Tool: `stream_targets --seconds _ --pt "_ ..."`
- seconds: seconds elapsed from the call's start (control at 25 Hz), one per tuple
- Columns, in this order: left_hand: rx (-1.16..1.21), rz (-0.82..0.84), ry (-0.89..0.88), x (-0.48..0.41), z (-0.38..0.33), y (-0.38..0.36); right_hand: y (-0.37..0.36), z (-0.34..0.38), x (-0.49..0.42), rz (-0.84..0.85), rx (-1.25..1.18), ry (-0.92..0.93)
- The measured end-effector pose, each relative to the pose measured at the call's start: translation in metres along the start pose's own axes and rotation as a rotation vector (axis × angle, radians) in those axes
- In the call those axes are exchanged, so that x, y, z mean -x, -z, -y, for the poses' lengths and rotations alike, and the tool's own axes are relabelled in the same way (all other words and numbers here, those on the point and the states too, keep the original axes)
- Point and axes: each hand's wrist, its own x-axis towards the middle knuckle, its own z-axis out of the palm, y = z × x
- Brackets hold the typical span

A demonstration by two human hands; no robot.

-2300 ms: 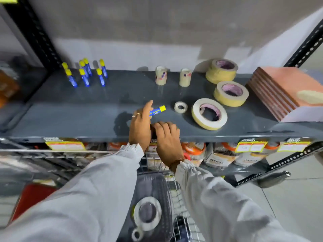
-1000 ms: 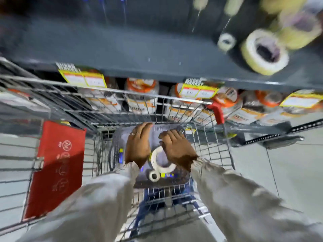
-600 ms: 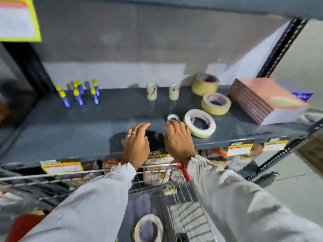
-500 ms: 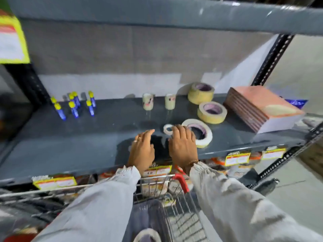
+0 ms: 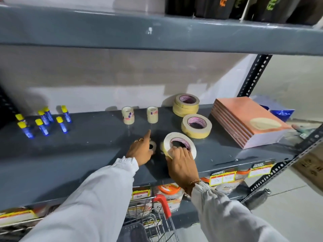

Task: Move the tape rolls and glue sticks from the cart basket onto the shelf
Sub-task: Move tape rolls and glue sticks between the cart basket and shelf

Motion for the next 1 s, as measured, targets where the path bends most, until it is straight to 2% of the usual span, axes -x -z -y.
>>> stream_targets --seconds 0.12,0.28,0.36,0.52,0.64,0.76,0.88,1.0 --pt "0.095 -0.015 -0.038 -0.003 -0.008 0.002 0.001 -0.011 0.0 -0.084 -0.047 0.048" --pt "0.229 0.022 -0.166 -0.011 -0.035 0.0 0.002 -0.019 -0.01 -0.191 -0.073 0.0" --pt "0.228 0.02 -0.231 -0.015 -0.045 -0.003 0.001 -0.022 -0.011 -0.216 -0.057 0.02" --pt "0.135 0.073 -0.17 -0.011 -0.041 -0.012 -0.002 -0.022 -0.008 -0.212 -0.055 0.054" --pt "0.232 -0.042 -0.125 0.009 -0.025 -0.01 -0.005 -0.006 -0.004 -0.195 -0.047 0.094" --pt "0.399 -0.164 0.042 0.027 0.002 0.004 -0.008 0.017 -0.004 -0.189 -0.061 0.12" --pt "0.488 -0.367 0.165 0.055 0.027 0.017 -0.012 0.052 -0.001 -0.199 -0.164 0.126" --pt "0.407 -0.631 0.178 0.104 0.045 0.021 -0.017 0.097 0.014 -0.245 -0.207 0.126"
